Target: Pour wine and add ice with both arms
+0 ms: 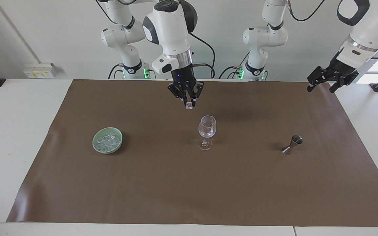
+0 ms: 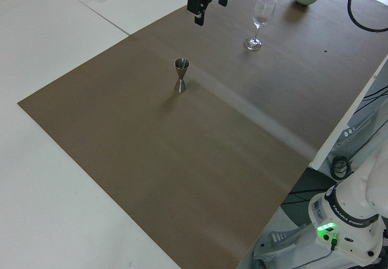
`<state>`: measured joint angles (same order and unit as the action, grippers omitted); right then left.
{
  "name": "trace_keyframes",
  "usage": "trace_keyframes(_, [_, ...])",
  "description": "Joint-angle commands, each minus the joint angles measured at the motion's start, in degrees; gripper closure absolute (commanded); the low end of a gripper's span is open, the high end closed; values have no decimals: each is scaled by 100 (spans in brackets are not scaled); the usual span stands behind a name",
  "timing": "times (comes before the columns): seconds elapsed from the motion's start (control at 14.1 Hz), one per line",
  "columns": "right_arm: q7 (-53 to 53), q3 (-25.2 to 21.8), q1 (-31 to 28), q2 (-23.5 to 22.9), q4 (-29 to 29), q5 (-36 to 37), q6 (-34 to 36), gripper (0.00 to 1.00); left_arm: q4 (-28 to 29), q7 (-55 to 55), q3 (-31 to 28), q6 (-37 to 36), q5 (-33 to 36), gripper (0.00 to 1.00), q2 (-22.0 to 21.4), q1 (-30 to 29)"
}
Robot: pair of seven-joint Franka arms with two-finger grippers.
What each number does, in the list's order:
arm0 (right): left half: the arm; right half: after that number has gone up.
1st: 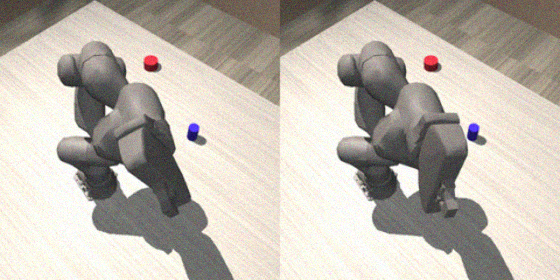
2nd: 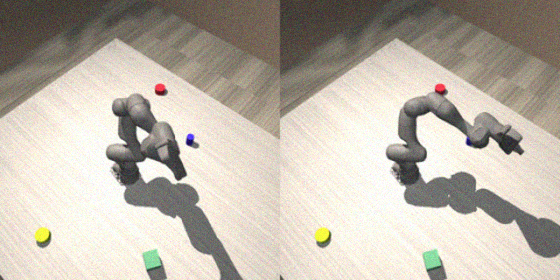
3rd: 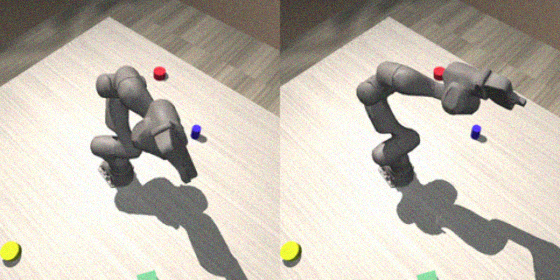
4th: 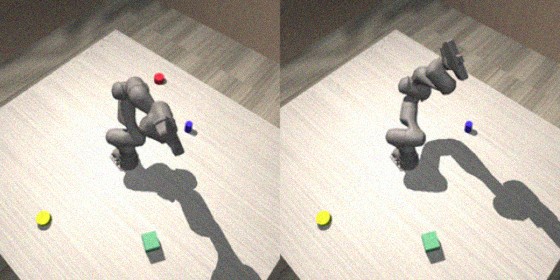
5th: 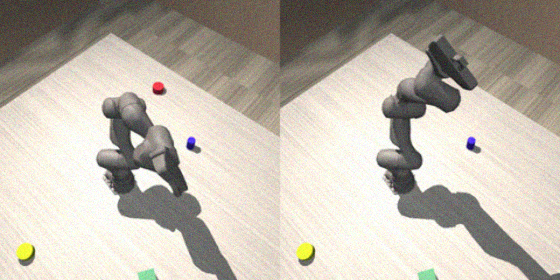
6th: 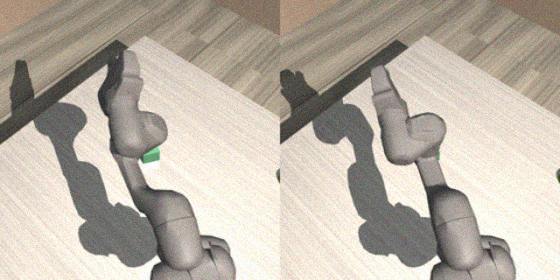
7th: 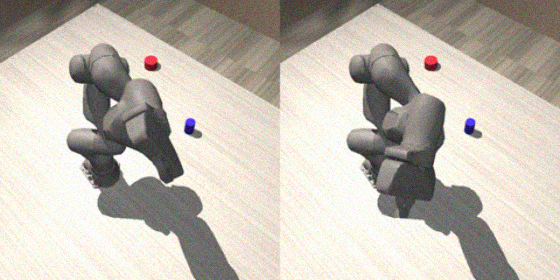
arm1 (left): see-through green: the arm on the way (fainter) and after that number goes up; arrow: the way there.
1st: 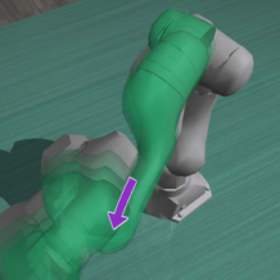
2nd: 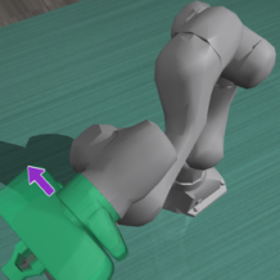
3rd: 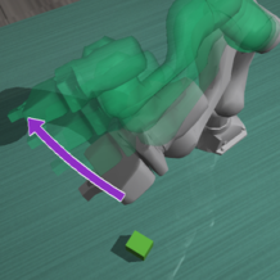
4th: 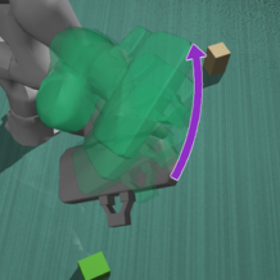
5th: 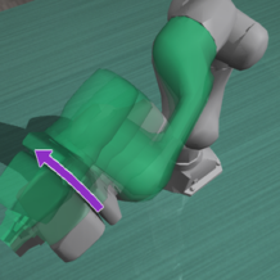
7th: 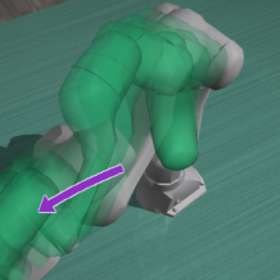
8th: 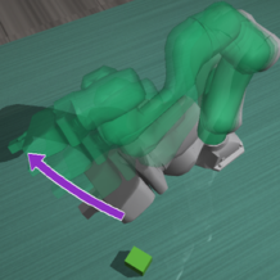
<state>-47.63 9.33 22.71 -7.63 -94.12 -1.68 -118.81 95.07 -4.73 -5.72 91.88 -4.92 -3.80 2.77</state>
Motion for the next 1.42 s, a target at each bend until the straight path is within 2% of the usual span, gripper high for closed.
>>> trace_keyframes(0.0, [-211,-2,101,-370,403,10,-107,100,196,-27,-26,111,114,0,-156,31])
trace_keyframes(0.28, [-378,-11,374,-564,394,62,-477,100,196,-27,-26,111,114,0,-156,31])
trace_keyframes(0.5, [-571,-11,445,-819,395,360,-774,100,196,-27,-26,111,114,0,-165,31])
trace_keyframes(1.35, [-590,-11,559,-1004,298,432,-1039,100,196,-27,-26,111,114,0,-165,31])
